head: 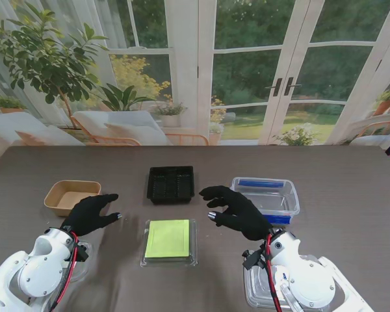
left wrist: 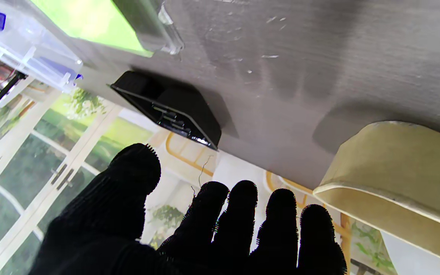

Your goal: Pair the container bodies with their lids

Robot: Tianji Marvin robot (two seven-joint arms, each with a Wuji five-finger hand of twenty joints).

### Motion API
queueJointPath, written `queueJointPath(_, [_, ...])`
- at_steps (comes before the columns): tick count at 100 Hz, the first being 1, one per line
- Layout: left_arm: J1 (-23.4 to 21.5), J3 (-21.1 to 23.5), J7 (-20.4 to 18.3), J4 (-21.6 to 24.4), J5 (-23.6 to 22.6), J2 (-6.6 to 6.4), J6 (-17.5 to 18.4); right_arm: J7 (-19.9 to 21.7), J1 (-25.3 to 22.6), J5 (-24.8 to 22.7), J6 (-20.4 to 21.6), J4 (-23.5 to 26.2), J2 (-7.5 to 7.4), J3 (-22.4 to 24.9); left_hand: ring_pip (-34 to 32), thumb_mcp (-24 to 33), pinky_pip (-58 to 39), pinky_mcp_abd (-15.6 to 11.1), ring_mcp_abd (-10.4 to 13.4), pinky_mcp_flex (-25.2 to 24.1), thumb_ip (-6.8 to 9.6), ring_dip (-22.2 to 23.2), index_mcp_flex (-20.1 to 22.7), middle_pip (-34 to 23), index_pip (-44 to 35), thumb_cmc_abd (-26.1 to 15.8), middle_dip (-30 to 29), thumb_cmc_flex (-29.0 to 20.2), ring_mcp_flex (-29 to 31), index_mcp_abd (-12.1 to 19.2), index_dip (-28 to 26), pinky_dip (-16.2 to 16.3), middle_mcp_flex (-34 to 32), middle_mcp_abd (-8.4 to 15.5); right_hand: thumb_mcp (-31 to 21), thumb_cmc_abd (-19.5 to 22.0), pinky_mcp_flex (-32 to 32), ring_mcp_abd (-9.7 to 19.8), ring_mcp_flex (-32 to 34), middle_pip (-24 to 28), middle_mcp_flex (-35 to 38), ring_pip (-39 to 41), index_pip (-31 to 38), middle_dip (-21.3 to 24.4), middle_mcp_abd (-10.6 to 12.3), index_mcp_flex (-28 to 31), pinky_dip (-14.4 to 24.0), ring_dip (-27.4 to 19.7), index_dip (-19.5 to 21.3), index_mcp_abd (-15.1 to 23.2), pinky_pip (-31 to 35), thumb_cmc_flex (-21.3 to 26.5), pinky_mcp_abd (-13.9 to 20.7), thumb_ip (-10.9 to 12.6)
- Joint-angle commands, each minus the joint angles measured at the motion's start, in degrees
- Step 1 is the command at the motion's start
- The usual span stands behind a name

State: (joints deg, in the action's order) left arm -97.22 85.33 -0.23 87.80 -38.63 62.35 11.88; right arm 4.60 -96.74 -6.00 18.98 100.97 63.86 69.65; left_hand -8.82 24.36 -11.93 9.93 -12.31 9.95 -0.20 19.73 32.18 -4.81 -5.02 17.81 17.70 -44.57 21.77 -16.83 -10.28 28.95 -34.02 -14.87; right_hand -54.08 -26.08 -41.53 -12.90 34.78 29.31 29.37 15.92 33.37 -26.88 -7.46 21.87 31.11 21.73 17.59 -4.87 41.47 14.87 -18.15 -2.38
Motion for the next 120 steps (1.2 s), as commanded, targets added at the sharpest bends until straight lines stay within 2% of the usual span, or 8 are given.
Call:
queueJointPath(1, [0.33,0.16,-1.17,0.47,-0.11,-0.3,-0.94,0.97,-0.22,0.17,0.23,-0.11,0.04,-0.16,1.02,1.06,2.11,-2.96,1.37,-0.28,-1.9,-1.04,-1.55,0.23,1.37,2.12,-0.72,1.51,-2.2,-0.26,0.52,-1.1,2.05,0.98,0.51,1.33,30.16,0.56,0.37,0.92,1.01,-0.38,0.21,0.61,0.13,-0.82,1.82,-0.69,0.6,0.89,-1.29,-1.1,1.24,-0.78])
queueJointPath(16, [0.73,0.47,-1.73,0.5,-0.7,-0.43,-1.96,1.1,-0.3,0.52,0.13,-0.18,0.05,0.04,0.9,1.53,2.16,-2.86,1.62,-0.35,-2.07,-1.35,-1.61,0.15,1.31,2.83,-0.87,1.93,-2.27,-0.29,0.65,-1.6,2.15,1.33,0.5,1.45,30.15,0.48,0.39,0.89,1.07,-0.4,0.22,0.62,0.1,-0.85,1.81,-0.7,0.57,0.82,-1.32,-1.06,1.21,-0.79])
queueJointPath(40, [-1.54,3.58,-4.52,4.81,-2.35,-0.72,-6.77,0.89,-0.09,0.58,0.31,-0.63,0.12,0.17,1.2,2.76,2.59,-2.88,1.77,-1.61,-2.33,-1.87,-2.32,0.36,1.46,4.35,-1.24,2.51,-3.03,-0.31,0.87,-2.29,3.04,1.7,0.52,1.5,30.09,0.42,0.53,0.85,1.32,-0.42,0.2,0.64,-0.02,-0.81,1.82,-0.69,0.51,0.85,-1.39,-1.0,1.16,-0.81])
queueJointPath(53, [-2.53,5.42,-7.44,6.83,-4.03,-1.18,-8.46,1.27,-0.01,0.89,0.34,-0.74,0.06,0.24,1.42,3.19,2.77,-2.76,2.02,-2.12,-2.53,-2.08,-2.65,0.44,1.56,4.92,-1.39,3.14,-3.16,-0.15,0.96,-2.56,3.26,1.96,0.59,1.65,30.05,0.32,0.5,0.81,1.41,-0.46,0.2,0.64,-0.09,-0.8,1.83,-0.69,0.48,0.85,-1.42,-0.96,1.16,-0.81])
queueJointPath(66, [-2.62,6.96,-9.38,6.96,-4.84,-1.52,-9.04,1.73,0.01,1.22,0.19,-0.73,-0.02,0.3,1.62,3.85,2.9,-2.63,2.27,-2.37,-2.67,-2.28,-2.93,0.53,1.66,5.41,-1.57,3.49,-3.29,-0.11,1.07,-2.83,3.5,2.24,0.72,1.84,30.17,0.34,0.53,0.75,1.46,-0.52,0.12,0.65,-0.12,-0.86,1.81,-0.7,0.43,0.77,-1.56,-0.93,1.21,-0.81])
queueJointPath(84, [-2.3,8.57,-10.49,5.78,-5.58,-1.84,-7.97,2.63,-0.49,1.73,-0.4,0.02,-0.2,0.62,2.06,4.35,3.33,-2.67,2.3,-3.58,-2.83,-2.52,-4.33,0.85,2.2,5.34,-1.8,4.06,-4.42,-0.57,1.35,-3.16,4.86,2.35,0.92,2.15,30.2,0.15,0.46,0.63,1.52,-0.66,-0.03,0.67,-0.2,-0.82,1.83,-0.71,0.37,0.67,-1.7,-0.82,1.19,-0.81])
queueJointPath(120, [0.03,9.62,-13.09,2.15,-8.28,-2.87,-3.05,4.92,-0.34,3.15,-1.4,-0.05,-0.62,-0.28,1.82,5.81,3.31,-3.15,2.55,-3.44,-2.94,-2.46,-4.8,0.62,2.08,6.35,-1.85,4.57,-4.4,-0.84,1.39,-3.55,5.16,2.35,1.31,2.71,30.03,0.06,0.59,0.62,1.59,-0.68,-0.2,0.58,-0.44,-0.66,1.97,-0.63,0.33,0.52,-1.86,-0.63,1.21,-0.77])
